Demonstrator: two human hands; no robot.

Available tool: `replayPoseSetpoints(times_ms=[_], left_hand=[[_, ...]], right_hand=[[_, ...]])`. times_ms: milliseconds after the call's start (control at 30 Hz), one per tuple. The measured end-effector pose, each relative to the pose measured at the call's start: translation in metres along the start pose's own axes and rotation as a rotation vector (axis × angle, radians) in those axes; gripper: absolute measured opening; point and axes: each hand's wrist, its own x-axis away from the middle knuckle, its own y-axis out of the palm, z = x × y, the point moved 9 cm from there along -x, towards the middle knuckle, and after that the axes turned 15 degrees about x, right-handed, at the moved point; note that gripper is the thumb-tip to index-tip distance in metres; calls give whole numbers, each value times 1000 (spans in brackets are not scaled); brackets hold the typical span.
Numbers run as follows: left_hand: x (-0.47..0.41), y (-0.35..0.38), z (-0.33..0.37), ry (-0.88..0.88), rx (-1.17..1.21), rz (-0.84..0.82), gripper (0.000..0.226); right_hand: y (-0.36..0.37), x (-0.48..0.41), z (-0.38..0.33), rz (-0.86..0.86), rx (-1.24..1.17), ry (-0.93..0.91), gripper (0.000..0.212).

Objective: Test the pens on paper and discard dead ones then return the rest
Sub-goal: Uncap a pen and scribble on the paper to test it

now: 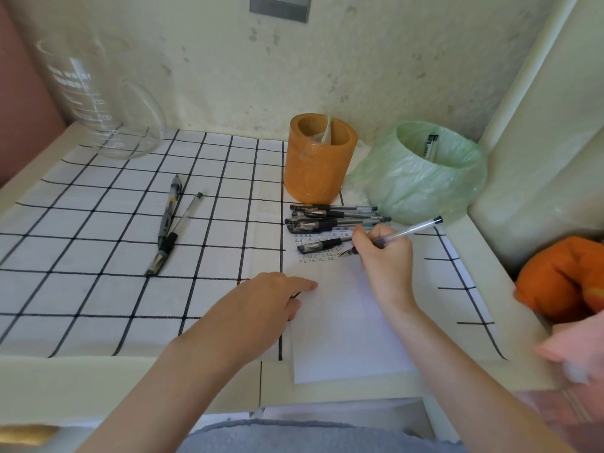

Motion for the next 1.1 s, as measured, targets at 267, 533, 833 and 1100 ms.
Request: replayPoseSetpoints(times_ms=[267,533,833,1100], left_hand=[[-1,0,-2,-15,12,-1,40],[-1,0,-3,-14,17,1,40],[0,0,-2,-17,28,-5,41],[-1,0,-2,-17,40,-7,41]], right_hand=[[3,-2,0,-5,21,-34,40],[5,-2,-1,-28,29,-52,37],[3,-1,-3,1,44,-65,46],[4,0,-4,-13,45,-65,36]])
